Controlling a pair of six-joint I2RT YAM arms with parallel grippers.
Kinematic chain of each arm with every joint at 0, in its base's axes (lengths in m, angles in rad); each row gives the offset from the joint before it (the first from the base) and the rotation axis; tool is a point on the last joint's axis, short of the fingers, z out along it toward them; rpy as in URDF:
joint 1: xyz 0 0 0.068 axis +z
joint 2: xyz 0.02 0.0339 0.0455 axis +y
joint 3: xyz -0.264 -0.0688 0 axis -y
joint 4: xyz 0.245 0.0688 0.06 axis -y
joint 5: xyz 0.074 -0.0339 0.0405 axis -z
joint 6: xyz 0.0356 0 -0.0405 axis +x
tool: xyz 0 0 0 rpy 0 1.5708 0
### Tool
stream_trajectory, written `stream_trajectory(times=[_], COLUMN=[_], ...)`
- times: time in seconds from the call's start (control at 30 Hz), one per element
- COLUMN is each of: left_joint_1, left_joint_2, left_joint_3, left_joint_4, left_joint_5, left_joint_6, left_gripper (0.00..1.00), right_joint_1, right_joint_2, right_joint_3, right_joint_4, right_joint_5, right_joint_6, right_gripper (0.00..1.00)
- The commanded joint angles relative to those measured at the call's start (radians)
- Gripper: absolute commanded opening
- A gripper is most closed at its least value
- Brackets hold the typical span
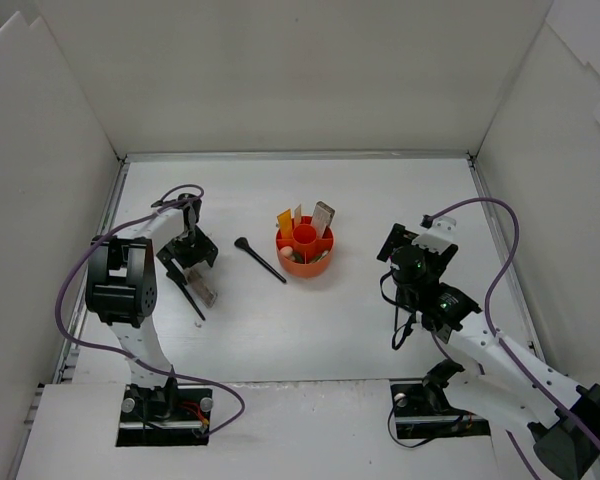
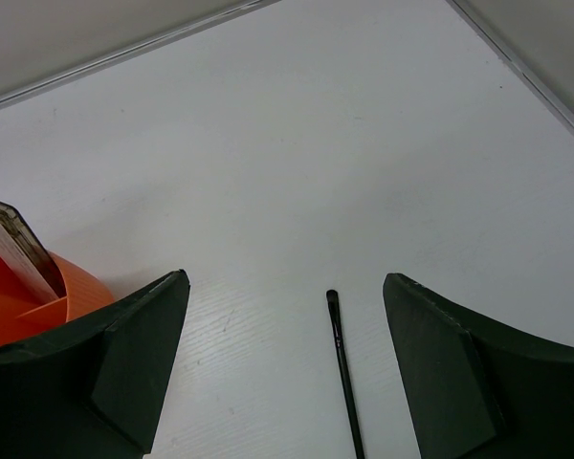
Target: Organize the makeup
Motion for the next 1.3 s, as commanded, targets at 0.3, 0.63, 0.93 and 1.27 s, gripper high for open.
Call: stream_trajectory(times=[0.3,0.63,0.93,1.27], left_joint_1=[0.006,0.015,0.015,-0.116], left_joint_2=[-0.031,0.010,-0.008,-0.204], left_joint_3=[-0.006,0.020,0.007,0.073], left_joint_4=[0.003,0.004,0.036,0.082], left_joint_5=[0.015,0.021,0.046,-0.057], left_joint_6=[-0.002,0.011,0.037,0.130], left_gripper=[0.77,0.69,0.18,0.00], right_joint_1=[-0.013,-0.014,-0.019,-0.019], right_joint_2=[-0.007,-0.019,-0.027,-0.073], right_joint_3=[-0.001,-0.005,-0.008,-0.014], right_joint_4=[0.034,0.033,0.031,0.005], right_joint_5=[0.011,0.007,0.006,0.018], right_joint_6=[0.025,0.028,0.028,0.025], right_gripper=[0.80,0.80,0.80,0.80])
